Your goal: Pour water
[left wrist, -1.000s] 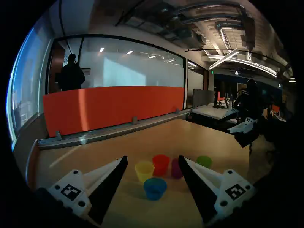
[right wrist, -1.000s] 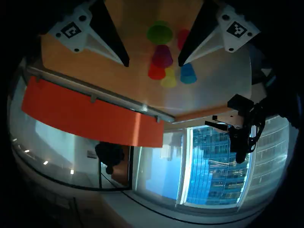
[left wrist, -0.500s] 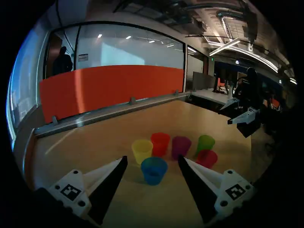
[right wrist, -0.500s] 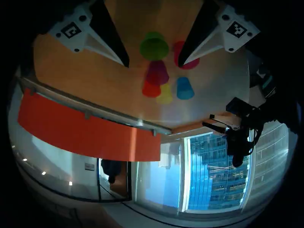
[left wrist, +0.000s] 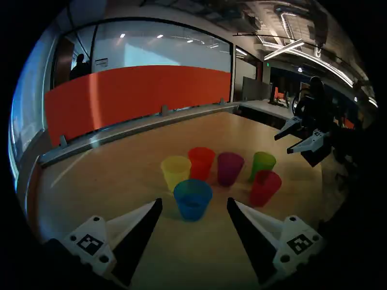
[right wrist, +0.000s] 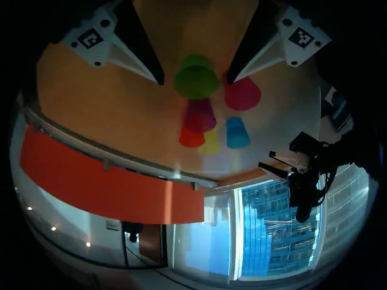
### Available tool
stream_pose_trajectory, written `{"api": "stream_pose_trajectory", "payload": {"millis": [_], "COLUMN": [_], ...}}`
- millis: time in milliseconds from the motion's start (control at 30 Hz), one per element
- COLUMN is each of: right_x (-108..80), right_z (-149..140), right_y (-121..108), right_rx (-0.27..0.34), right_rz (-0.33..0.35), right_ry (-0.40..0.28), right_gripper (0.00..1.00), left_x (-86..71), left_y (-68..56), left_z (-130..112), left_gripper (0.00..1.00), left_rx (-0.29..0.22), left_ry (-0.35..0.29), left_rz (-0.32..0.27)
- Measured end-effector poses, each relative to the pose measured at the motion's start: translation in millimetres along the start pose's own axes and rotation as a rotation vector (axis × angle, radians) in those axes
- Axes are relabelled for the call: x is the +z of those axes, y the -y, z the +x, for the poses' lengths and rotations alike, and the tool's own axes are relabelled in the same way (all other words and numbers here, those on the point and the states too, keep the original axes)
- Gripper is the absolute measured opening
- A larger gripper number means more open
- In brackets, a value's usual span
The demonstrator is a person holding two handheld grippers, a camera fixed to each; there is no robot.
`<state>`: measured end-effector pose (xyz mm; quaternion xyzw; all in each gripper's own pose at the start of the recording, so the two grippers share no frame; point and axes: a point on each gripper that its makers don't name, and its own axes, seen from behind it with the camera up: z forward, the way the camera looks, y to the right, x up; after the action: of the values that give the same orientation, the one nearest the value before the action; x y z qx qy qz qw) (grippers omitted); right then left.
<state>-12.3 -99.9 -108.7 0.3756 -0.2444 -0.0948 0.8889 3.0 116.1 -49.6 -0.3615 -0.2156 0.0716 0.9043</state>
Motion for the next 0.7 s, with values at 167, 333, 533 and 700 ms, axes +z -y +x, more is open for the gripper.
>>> {"api": "stream_pose_trajectory", "payload": {"millis": [167, 333, 533, 700], "right_x": [10.8, 19.7, 31.2, 40.8], "right_z": [-20.2, -33.3, -44.4, -49.6], "right_y": [0.3, 0.8, 0.4, 0.7], "right_rx": [-0.001, -0.002, -0.004, 0.006], "right_rz": [0.002, 0.008, 0.009, 0.011], "right_ry": [0.041, 0.066, 0.093, 0.106], "right_gripper": [1.0, 1.0, 1.0, 1.0], "left_x": [9.7, 17.6, 27.6, 37.2], "left_y": [-4.1, -5.9, -5.0, -3.6], "left_z": [-20.5, -33.8, -46.8, -55.3], "left_gripper": [1.0, 1.0, 1.0, 1.0], "left_rx": [0.019, 0.033, 0.042, 0.055], "left_ry": [0.051, 0.086, 0.121, 0.149], "left_rz": [-0.011, -0.023, -0.031, -0.038]}}
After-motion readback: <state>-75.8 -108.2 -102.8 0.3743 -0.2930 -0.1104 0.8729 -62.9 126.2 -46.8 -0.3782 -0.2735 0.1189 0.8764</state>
